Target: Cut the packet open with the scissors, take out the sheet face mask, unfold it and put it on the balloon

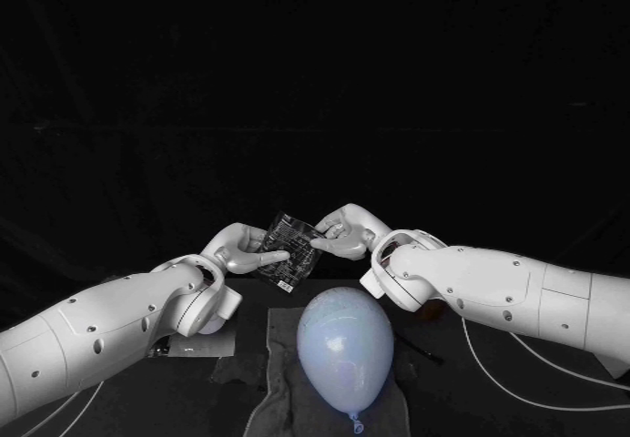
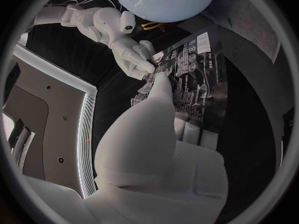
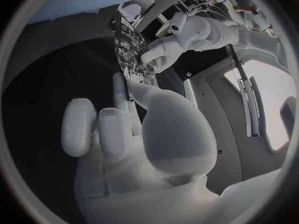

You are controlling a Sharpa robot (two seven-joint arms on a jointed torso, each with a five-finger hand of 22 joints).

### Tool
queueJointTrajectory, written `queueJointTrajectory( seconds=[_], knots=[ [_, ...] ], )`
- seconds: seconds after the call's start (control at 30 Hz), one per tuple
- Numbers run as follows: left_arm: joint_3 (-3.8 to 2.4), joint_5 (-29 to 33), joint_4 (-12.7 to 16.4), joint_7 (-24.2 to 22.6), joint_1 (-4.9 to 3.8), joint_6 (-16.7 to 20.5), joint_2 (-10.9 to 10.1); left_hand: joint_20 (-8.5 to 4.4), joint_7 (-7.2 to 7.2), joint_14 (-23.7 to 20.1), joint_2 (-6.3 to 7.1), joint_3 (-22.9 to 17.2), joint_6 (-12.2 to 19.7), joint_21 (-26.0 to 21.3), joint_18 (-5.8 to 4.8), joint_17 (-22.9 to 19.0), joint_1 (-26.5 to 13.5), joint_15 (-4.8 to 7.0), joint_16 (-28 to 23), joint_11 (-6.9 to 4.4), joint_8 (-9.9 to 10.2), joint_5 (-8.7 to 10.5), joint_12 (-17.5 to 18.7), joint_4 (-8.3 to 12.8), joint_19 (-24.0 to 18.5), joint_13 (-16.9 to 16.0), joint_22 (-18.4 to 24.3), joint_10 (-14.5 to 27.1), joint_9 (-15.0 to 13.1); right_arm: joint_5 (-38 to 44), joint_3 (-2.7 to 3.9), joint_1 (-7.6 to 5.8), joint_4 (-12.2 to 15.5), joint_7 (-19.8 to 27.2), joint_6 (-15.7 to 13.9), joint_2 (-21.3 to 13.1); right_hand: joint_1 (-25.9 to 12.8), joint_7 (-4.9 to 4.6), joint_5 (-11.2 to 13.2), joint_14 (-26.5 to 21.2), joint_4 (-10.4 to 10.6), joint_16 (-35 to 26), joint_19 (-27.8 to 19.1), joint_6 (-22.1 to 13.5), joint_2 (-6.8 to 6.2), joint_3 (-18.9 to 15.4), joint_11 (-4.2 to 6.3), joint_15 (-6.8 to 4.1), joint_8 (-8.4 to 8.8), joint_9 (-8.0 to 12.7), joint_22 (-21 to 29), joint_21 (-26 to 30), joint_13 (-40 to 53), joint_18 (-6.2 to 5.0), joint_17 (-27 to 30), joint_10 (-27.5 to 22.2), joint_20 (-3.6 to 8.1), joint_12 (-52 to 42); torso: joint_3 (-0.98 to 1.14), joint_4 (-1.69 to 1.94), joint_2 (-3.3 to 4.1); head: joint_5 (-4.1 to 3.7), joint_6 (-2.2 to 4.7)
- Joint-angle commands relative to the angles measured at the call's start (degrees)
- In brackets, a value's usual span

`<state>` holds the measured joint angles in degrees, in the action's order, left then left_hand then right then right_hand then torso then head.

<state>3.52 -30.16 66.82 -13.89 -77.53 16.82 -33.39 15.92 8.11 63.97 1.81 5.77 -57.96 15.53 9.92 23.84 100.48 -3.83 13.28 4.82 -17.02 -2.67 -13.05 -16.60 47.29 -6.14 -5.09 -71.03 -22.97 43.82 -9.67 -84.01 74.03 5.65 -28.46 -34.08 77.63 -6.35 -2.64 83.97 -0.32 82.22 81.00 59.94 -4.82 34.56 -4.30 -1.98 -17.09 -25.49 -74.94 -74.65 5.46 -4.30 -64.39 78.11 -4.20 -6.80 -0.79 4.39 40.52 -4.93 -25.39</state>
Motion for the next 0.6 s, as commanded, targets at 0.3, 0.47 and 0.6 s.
queueJointTrajectory(
  seconds=[0.3,0.47,0.6],
  knots=[
    [-0.06,2.5,0.1,-3.3,-0.07,3.4,0.1,-1.26,-1.68,2.4,-4.28,-2.1,-4.0,1.6,0.61,1.8,2.6,1.53,2.3,-1.71,-1.6,-0.09,-0.7,-0.1,2.9,-0.5,-0.6,-3.0,-0.3,2.0,0.04,-0.01,-0.5,-1.9,2.5,0.4,0.1,0.2,-0.2,1.5,0.0,0.2,0.3,-0.3,0.58,0.3,2.52,-0.28,-0.4,-3.5,-6.0,-0.3,0.0,0.61,-0.1,2.9,0.26,0.2,-0.02,0.06,-0.02,0.02,-0.14],
    [-0.06,3.3,0.2,-3.9,-0.07,4.1,0.0,-1.41,-1.86,2.8,-4.85,-2.4,-4.0,1.7,0.58,2.0,2.6,1.76,2.5,-1.86,-1.7,-0.08,-0.7,-0.1,3.0,-0.5,-0.7,-3.5,-0.4,2.3,0.03,0.01,-0.6,-2.3,3.0,0.3,0.1,0.2,-0.2,1.5,0.0,0.2,0.3,-0.3,0.58,0.3,2.52,-0.28,-0.4,-3.5,-6.0,-0.3,0.0,0.61,-0.1,2.9,0.26,0.2,-0.02,-0.03,-0.01,0.1,-0.23],
    [-0.06,3.8,0.4,-3.6,-0.08,4.0,0.0,-1.64,-0.5,0.6,-3.92,-2.3,-2.3,1.8,0.39,1.7,3.2,0.74,1.2,-0.72,-0.8,-0.04,1.1,0.0,2.8,0.3,-0.8,-1.2,-0.1,2.5,0.02,0.02,-0.4,-2.1,2.6,0.2,0.1,0.2,-0.2,1.5,0.0,0.2,0.3,-0.3,0.58,0.3,2.52,-0.28,-0.4,-3.5,-6.0,-0.3,0.0,0.61,-0.1,2.9,0.26,0.2,0.01,-0.01,0.0,0.13,-0.27]
  ],
)
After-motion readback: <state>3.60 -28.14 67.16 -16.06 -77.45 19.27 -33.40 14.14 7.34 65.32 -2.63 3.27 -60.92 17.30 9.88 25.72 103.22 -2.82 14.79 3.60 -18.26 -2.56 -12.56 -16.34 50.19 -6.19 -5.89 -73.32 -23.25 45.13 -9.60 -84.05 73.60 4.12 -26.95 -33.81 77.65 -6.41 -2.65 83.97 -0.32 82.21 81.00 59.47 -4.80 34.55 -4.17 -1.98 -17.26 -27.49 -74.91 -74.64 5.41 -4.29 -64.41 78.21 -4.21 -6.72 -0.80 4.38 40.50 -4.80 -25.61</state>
